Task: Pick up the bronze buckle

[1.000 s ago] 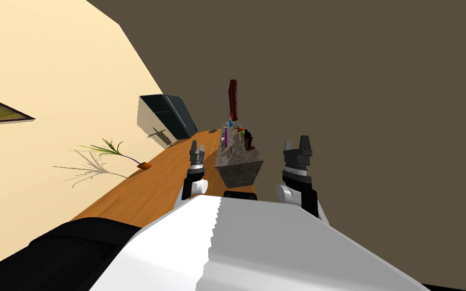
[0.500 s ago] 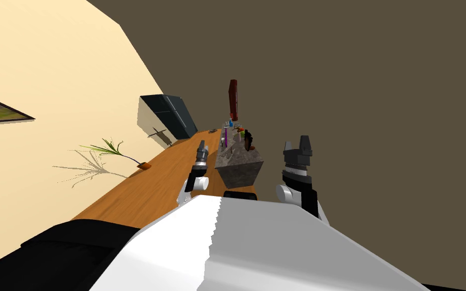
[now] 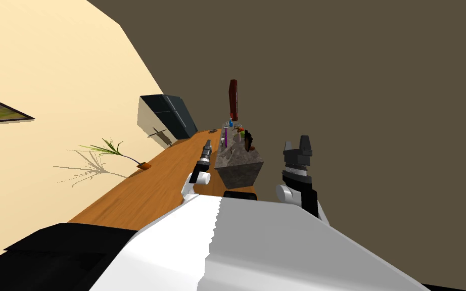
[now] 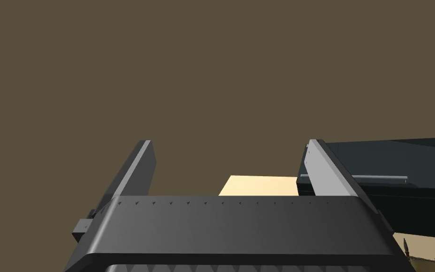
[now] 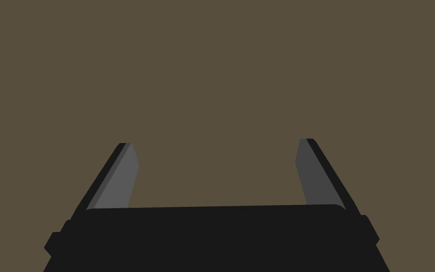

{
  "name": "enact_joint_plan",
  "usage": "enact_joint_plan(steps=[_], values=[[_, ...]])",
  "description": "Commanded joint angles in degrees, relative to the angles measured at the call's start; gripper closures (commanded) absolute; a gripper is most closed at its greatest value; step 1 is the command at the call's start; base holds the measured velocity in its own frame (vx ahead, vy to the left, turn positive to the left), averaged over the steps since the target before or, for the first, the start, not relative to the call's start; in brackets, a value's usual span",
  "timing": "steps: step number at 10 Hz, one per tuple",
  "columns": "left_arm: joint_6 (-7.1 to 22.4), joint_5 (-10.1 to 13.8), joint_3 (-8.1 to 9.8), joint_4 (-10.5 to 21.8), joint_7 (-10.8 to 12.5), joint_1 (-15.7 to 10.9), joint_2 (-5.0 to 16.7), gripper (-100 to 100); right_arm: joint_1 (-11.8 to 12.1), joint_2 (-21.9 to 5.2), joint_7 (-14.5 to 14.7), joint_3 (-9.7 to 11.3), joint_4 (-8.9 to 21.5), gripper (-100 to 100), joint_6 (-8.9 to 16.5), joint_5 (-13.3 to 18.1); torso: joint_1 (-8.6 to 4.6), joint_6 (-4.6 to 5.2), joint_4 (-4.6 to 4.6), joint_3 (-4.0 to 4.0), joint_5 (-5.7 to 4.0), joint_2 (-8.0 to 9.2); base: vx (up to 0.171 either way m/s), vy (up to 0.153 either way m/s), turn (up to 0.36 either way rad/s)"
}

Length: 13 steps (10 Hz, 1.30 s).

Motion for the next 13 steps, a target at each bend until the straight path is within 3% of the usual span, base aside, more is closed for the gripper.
enact_joint_plan(steps=[1,4,5,6,7,8,9,10,11,12,13], values=[[1.7,-0.2,-0.2,0.7,-0.6,-0.5,0.2,-100,0.0,0.0,0.0,0.0,0.0,0,0.0,0.0,0.0,0.0,0.0,0.0,0.0,0.0,0.01,-0.005,-0.001],[7.0,-0.8,-0.46,3.7,-2.4,-4.6,0.8,-100,0.0,0.0,0.0,0.0,0.0,0,0.0,0.0,0.01,-0.01,0.0,0.01,0.0,0.03,0.013,-0.005,0.004],[7.5,-0.8,-0.46,3.7,-2.4,-4.6,0.8,-100,0.0,0.0,0.0,0.0,0.0,0,0.0,0.0,0.01,0.0,0.0,0.0,0.0,0.0,0.014,-0.002,-0.001],[9.5,-1.2,-0.59,5.3,-3.4,-6.9,1.1,-100,0.0,0.0,0.0,0.0,0.0,0,0.0,0.0,0.03,-0.01,0.0,0.01,0.0,0.01,0.014,-0.005,0.006],[10.6,-1.2,-0.59,5.3,-3.4,-6.9,1.1,-100,0.0,0.0,0.0,0.0,0.0,0,0.0,0.0,0.01,0.0,0.0,0.0,0.0,0.01,0.012,-0.005,-0.001],[12.6,-1.5,-0.74,7.0,-4.4,-9.2,1.4,-100,0.0,0.0,0.0,0.0,0.0,0,0.0,0.0,0.02,-0.01,0.0,0.01,0.0,0.02,0.013,-0.005,0.004],[13.9,-1.5,-0.74,7.0,-4.4,-9.2,1.4,-100,0.0,0.0,0.0,0.0,0.0,0,0.0,0.0,0.01,-0.01,0.0,0.01,0.0,0.01,0.013,-0.003,-0.001],[16.1,-1.9,-0.89,8.7,-5.4,-11.5,1.6,-100,0.0,0.0,0.0,0.0,0.0,0,0.0,0.0,0.01,-0.01,0.0,0.01,0.0,0.02,0.015,-0.005,0.003],[17.1,-1.9,-0.89,8.7,-5.4,-11.5,1.6,-100,0.0,0.0,0.0,0.0,0.0,0,0.0,0.0,0.01,-0.01,0.0,0.0,0.0,0.01,0.013,-0.007,-0.001],[18.9,-2.2,-1.05,10.5,-6.5,-13.9,1.7,-100,0.0,0.0,0.0,0.0,0.0,0,0.0,0.0,0.01,-0.02,0.0,0.01,0.0,0.02,0.014,-0.006,0.005],[20.5,-2.2,-1.05,10.5,-6.5,-14.0,1.7,-100,0.0,0.0,0.0,0.0,0.0,0,0.0,0.0,0.0,0.0,0.0,0.0,0.0,0.0,0.013,-0.004,-0.004]])
